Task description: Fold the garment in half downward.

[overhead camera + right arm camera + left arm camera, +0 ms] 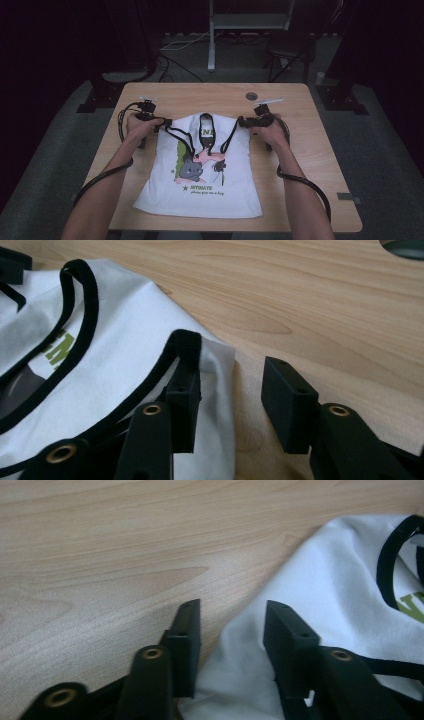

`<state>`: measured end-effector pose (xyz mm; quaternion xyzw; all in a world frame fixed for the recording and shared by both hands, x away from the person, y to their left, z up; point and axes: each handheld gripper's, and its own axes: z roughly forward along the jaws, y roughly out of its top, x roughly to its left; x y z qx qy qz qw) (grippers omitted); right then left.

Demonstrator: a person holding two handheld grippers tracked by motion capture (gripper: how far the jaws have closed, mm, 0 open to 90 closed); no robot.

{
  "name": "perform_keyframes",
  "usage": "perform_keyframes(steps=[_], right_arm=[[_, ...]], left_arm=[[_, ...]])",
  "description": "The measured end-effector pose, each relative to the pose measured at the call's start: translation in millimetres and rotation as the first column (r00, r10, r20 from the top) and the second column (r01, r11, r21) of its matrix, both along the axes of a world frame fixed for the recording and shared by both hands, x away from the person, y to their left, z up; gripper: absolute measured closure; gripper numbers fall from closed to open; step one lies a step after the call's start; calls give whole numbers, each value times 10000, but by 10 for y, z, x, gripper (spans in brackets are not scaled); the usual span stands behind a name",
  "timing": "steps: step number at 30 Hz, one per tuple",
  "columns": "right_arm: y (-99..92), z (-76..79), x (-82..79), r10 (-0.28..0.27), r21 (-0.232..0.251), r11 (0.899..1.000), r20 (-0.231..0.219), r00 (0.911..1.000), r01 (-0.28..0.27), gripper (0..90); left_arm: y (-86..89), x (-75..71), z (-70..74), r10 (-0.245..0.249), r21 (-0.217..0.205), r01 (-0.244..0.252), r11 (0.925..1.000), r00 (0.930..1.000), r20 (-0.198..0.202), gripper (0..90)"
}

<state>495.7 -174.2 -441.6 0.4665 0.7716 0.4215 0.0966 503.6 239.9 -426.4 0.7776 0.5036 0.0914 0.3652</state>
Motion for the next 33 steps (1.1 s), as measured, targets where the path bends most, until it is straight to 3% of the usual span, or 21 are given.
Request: perform_keyframes(steps=[4, 9, 14, 15, 17, 21, 23, 28, 33], right_arm=[[56, 10, 14, 219, -223, 9995, 63, 9997, -217, 597], [73, 0, 8, 131, -237, 9996, -26, 9999, -132, 818], [64, 1, -15, -110, -101, 9999, -97, 9999, 109, 872], [55, 7, -18, -121, 24, 9999, -107, 9999, 121, 875], [29, 42, -30, -144, 278, 9995, -77, 9999, 146, 877], [2, 120, -47, -202, 804, 9966, 116, 9997, 192, 878], [-4, 157, -56, -272, 1059, 9941, 215, 9994, 248, 878], [-46, 250, -72, -310, 1449, 9891, 436, 9986, 244, 878], [-114, 322, -124, -245, 1840, 9829, 698, 9973, 113, 876]], left_arm=[[-42, -20, 5, -498, 312, 495, 9983, 9987, 97, 534], [-83, -44, 21, -680, 1034, 663, 9924, 9976, 137, 815], [-160, -80, 64, -930, 1618, 890, 9828, 9955, 173, 871], [-153, -88, 90, -948, 1610, 908, 9828, 9954, 170, 873], [-120, -102, 144, -785, 1178, 754, 9902, 9967, 221, 874], [-78, -120, 248, -758, 932, 708, 9931, 9958, 516, 875], [-75, -130, 316, -741, 588, 700, 9958, 9948, 703, 876], [-77, -147, 475, -685, 313, 652, 9974, 9903, 1211, 875], [-37, -174, 555, -605, -82, 623, 9980, 9876, 1451, 875]])
